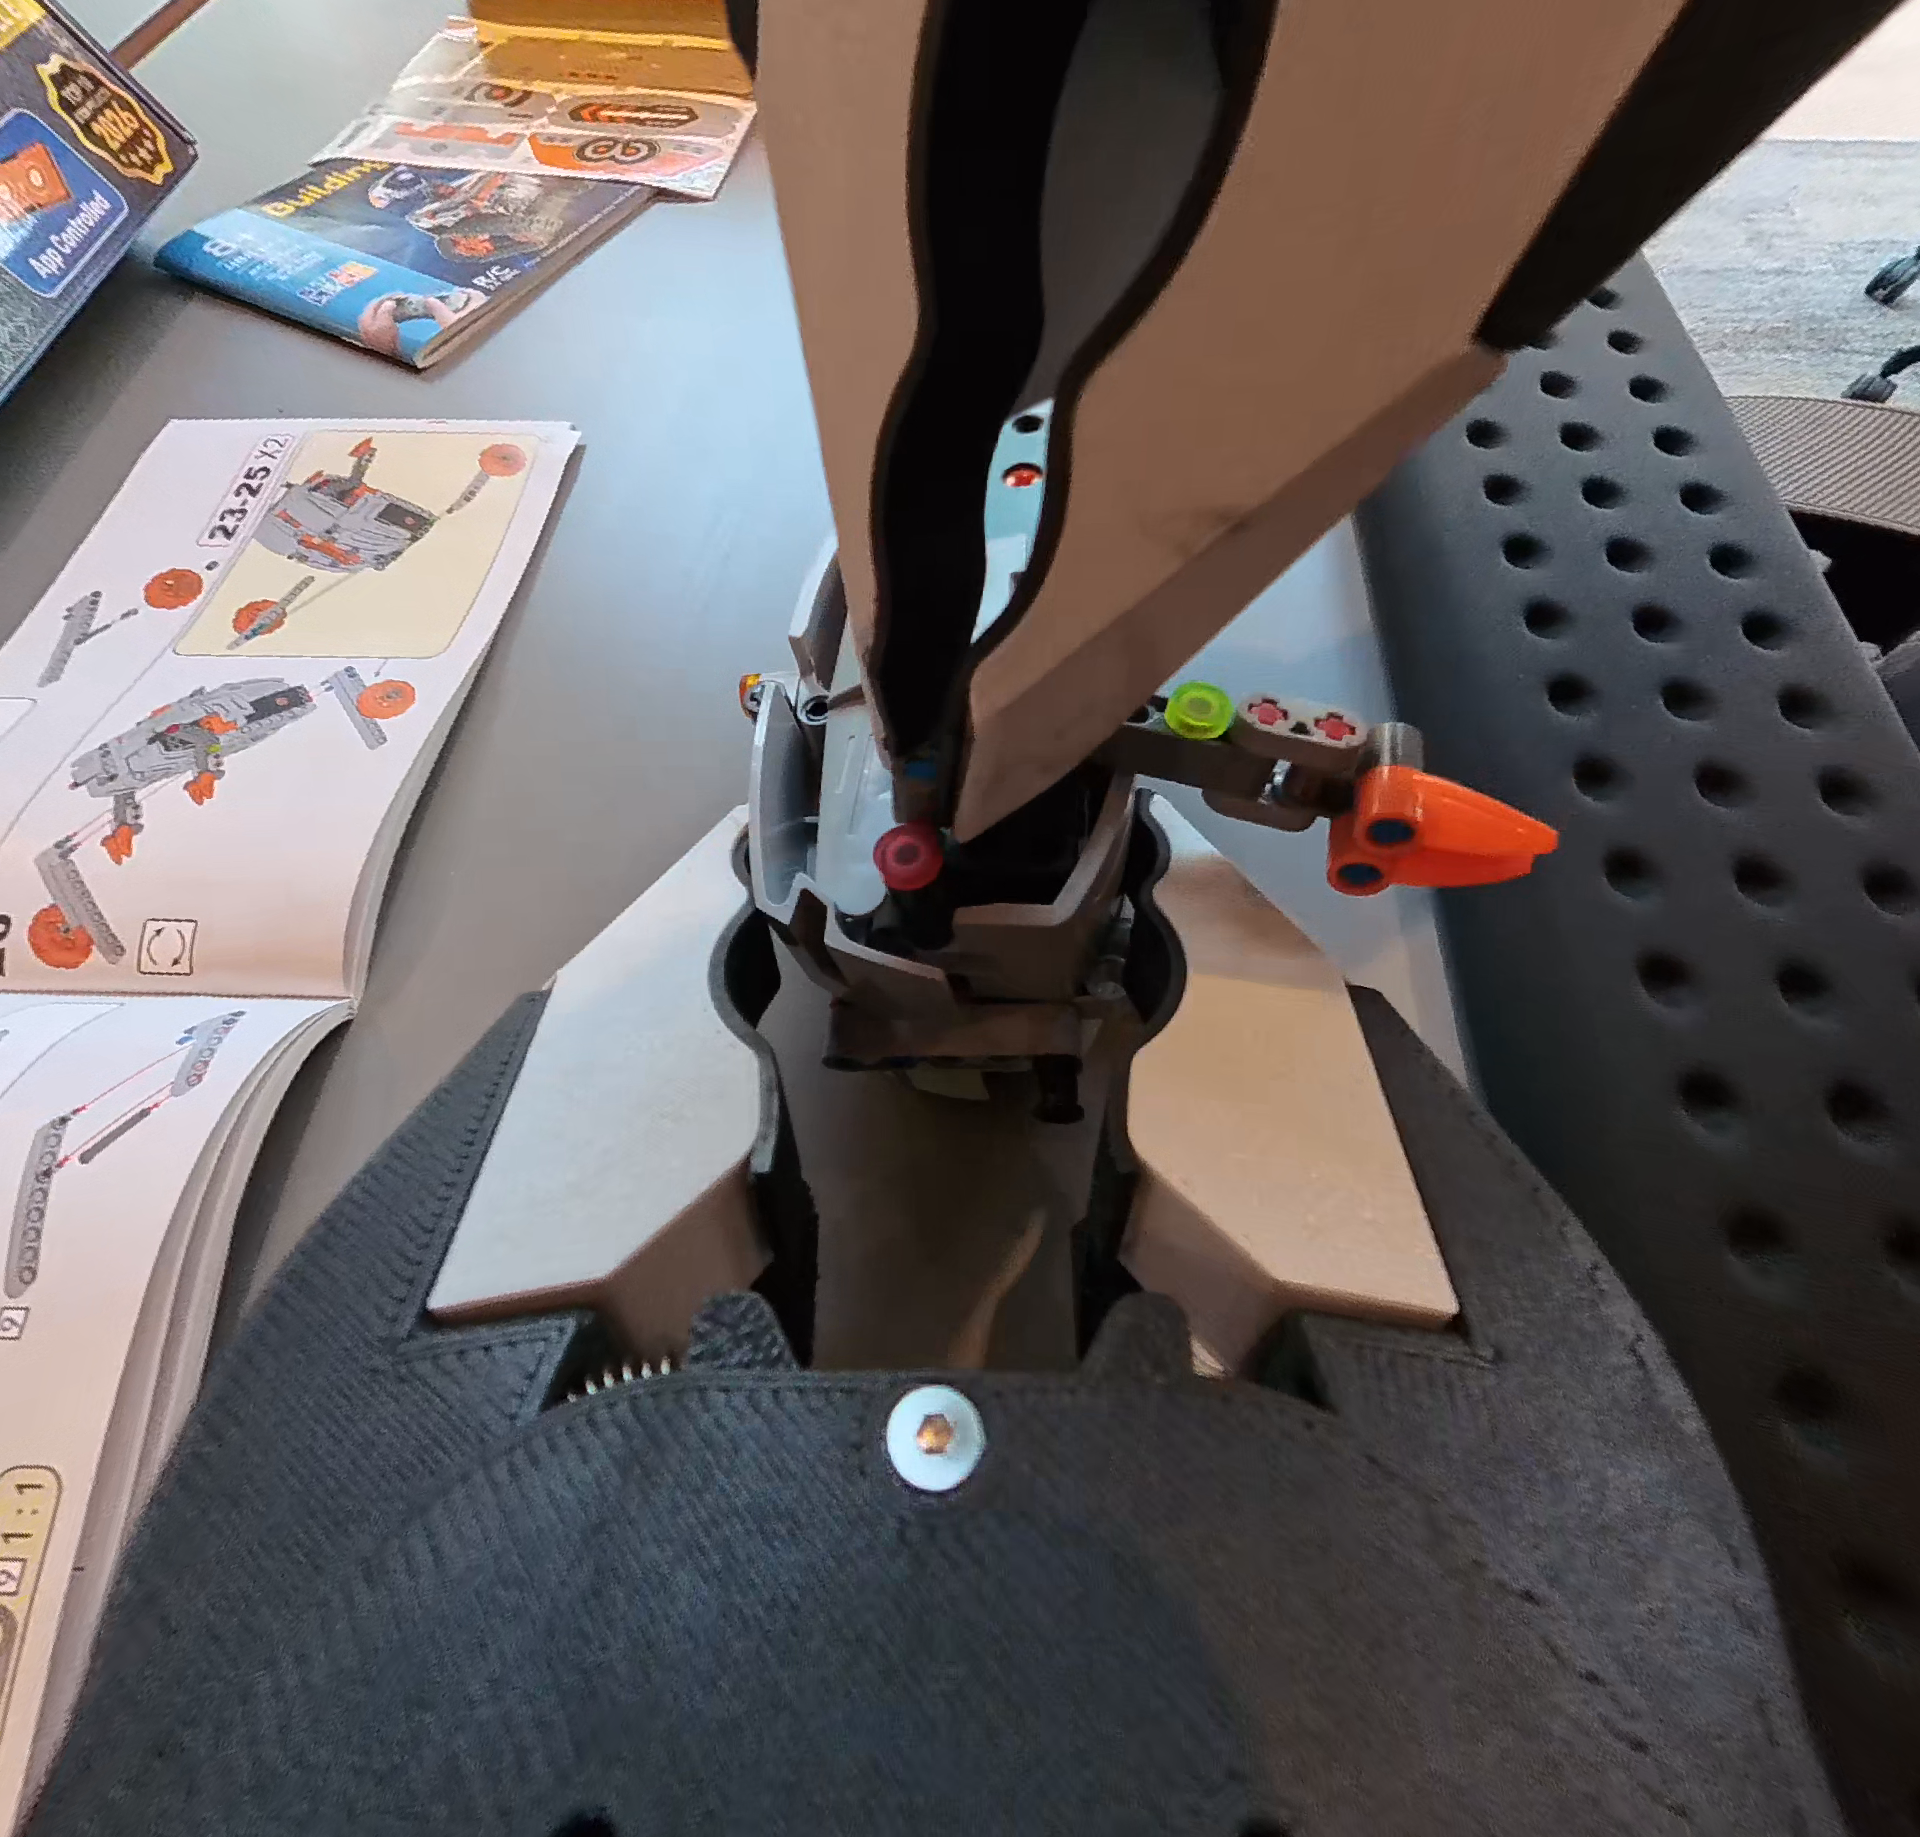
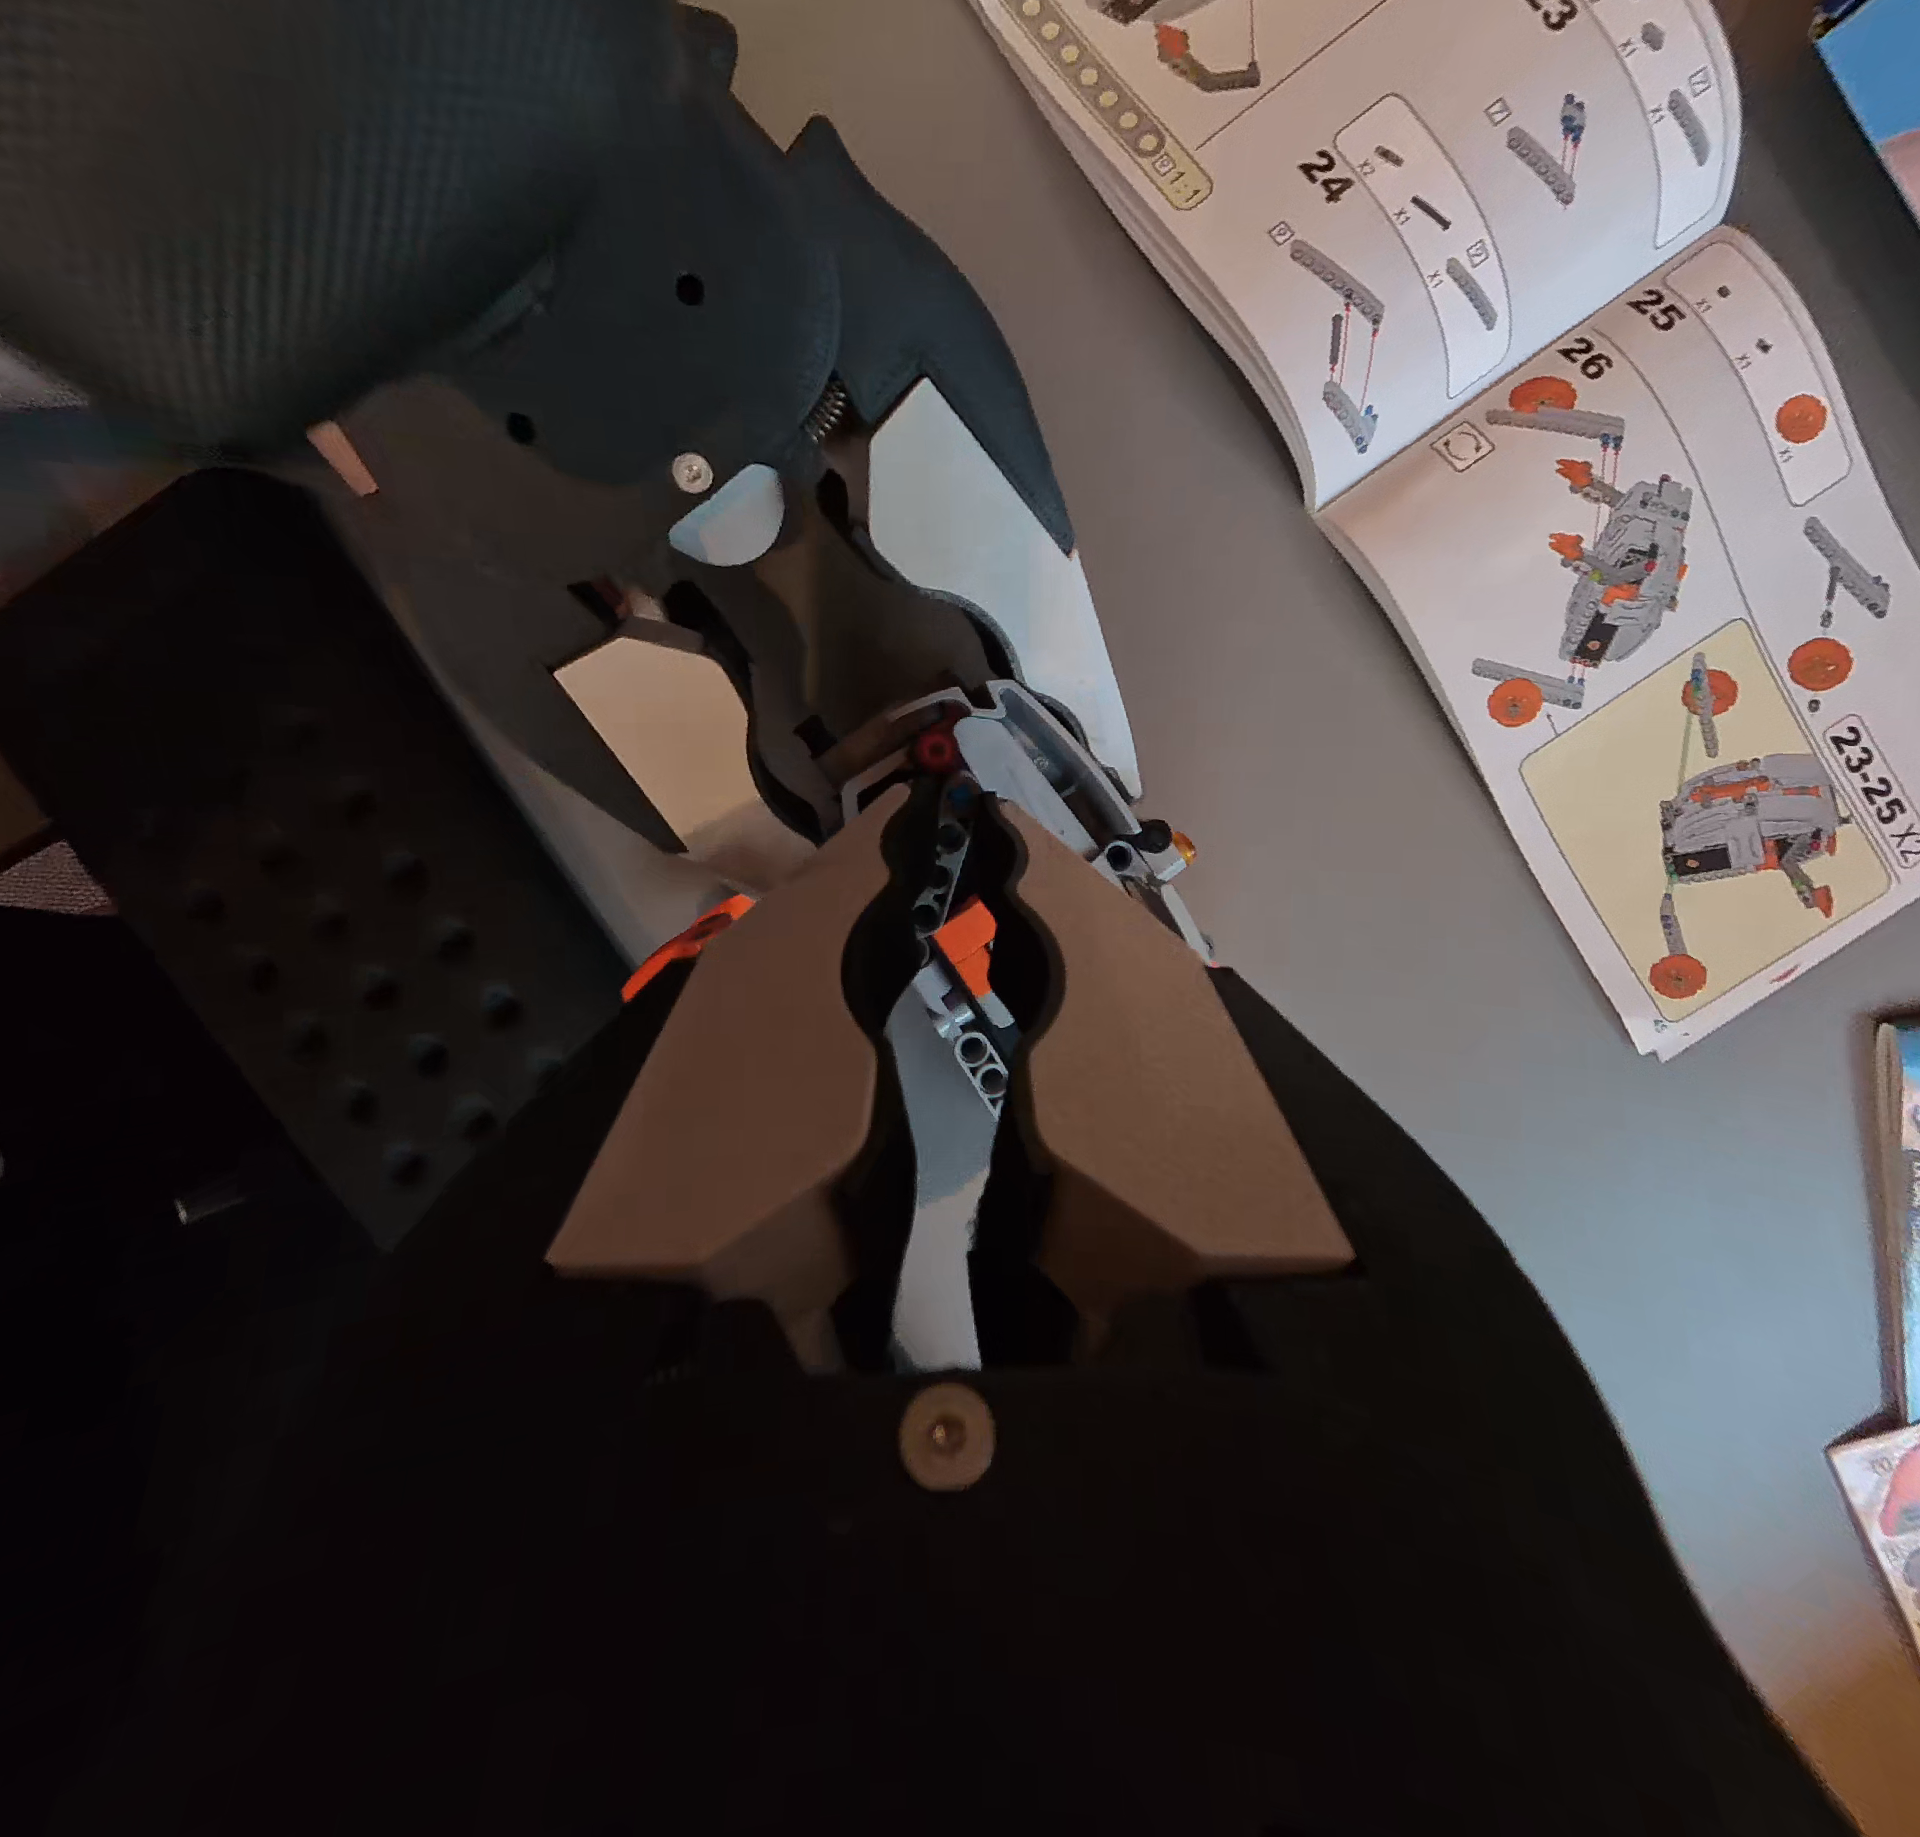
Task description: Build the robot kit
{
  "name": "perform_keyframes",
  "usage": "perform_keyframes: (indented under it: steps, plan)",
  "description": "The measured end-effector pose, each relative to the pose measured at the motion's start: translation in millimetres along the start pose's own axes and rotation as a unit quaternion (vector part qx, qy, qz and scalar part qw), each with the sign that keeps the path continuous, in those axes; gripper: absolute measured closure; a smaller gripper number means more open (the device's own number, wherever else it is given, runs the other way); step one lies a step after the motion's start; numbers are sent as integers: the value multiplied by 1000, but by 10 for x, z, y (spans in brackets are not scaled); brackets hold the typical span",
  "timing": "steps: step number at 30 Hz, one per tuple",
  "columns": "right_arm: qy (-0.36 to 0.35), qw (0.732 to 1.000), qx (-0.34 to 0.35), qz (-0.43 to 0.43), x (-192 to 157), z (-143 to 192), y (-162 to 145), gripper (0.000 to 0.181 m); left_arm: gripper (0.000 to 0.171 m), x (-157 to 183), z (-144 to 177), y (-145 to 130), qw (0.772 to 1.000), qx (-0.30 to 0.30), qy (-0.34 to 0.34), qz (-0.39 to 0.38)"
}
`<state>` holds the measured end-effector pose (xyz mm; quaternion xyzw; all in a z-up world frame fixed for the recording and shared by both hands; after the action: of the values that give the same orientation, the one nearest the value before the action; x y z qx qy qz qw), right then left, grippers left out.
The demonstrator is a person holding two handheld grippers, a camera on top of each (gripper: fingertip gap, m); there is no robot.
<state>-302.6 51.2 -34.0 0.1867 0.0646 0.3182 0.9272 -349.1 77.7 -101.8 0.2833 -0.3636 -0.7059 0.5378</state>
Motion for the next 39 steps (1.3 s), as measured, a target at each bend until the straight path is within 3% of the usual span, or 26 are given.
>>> perform_keyframes:
  steps: [9,15,25,39]
  plan:
    - [-42,997,16,69,-58,-3,-33,175,106,14,-3,4,1000,0,5,-7]
    - [-25,997,-11,65,2,-17,30,174,106,-12,-6,4,1000,-1,-3,13]
    - [-42,994,99,23,-35,-20,-90,174,106,-9,-11,6,1000,0,-4,12]
    - [-43,992,116,-2,-36,-51,-154,171,105,6,-10,6,1000,0,2,2]
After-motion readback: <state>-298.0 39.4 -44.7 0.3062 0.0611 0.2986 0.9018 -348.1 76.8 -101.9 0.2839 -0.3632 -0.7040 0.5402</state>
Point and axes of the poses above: each gripper's, where its closed fingertips meet, z back along the fingers, y out of its top, x = y × z across the jaws, the point moved 7 cm from there along z, back along the fingers, and after that the axes turned 5 degrees about -x, right-handed, at the moved point
